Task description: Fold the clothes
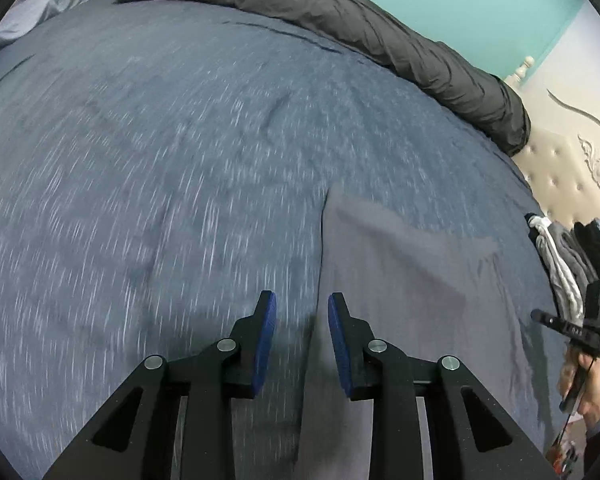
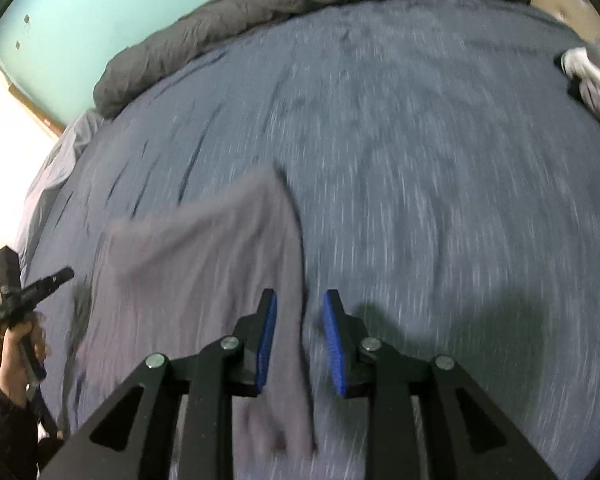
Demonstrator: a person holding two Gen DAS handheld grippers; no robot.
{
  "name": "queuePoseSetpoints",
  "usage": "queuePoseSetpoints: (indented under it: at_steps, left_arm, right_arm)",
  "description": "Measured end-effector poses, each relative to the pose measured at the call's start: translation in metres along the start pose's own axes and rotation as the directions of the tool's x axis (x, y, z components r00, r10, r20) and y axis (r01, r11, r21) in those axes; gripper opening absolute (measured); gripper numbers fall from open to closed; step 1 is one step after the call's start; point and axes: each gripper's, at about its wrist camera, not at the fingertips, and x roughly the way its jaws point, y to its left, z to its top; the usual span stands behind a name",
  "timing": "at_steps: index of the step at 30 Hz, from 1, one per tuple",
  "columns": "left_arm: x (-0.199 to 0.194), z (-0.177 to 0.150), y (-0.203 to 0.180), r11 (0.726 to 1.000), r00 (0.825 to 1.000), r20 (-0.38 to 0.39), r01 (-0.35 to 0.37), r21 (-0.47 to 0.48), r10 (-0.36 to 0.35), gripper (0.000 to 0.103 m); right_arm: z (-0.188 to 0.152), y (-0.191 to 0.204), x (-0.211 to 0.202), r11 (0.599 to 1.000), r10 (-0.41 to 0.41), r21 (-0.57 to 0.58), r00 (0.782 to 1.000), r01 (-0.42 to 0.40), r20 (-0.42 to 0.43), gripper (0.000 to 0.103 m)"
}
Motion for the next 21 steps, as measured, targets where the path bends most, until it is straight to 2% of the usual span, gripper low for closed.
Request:
queuePoseSetpoints:
  at_steps: [5, 12, 13, 14, 17, 21]
  left_arm:
    - [-0.006, -0.02, -0.002, 1.0, 1.0, -0.005, -0.003, -0.012, 0.002, 0.03]
    - [0.001, -0.047, 0.003, 1.0, 0.998, -0.062, -0.004, -0.005, 0.004, 0.03]
    - [0.002, -0.048, 0.004, 1.0, 0.998, -0.067, -0.002, -0.005, 0.002, 0.03]
    - [0.003, -0.049, 0.005, 1.0, 0.998, -0.07, -0.002, -0.005, 0.002, 0.03]
    - [0.004, -0.049, 0.006, 1.0, 0.997, -0.071, 0.001, -0.002, -0.002, 0.03]
    - [0.002, -0.055, 0.012, 1.0, 0.997, -0.077, 0.012, -0.015, -0.013, 0.03]
  right_arm:
    - [-0.028, 0.012, -0.009, 0.999, -0.008, -0.034, 1.0, 0.008, -0.008, 0.024]
    - [-0.045, 0.02, 0.009, 0.997, -0.057, -0.056, 0.994, 0.052, -0.097, 0.023]
    - [-0.046, 0.02, 0.011, 0.997, -0.059, -0.06, 0.993, 0.054, -0.101, 0.02]
    - [-0.048, 0.02, 0.013, 0.995, -0.07, -0.071, 0.992, 0.063, -0.104, 0.012]
    - [-0.049, 0.02, 0.013, 0.993, -0.097, -0.078, 0.991, 0.09, -0.094, 0.002]
    - [-0.047, 0.007, 0.001, 0.995, -0.096, -0.023, 0.994, 0.095, -0.051, 0.0]
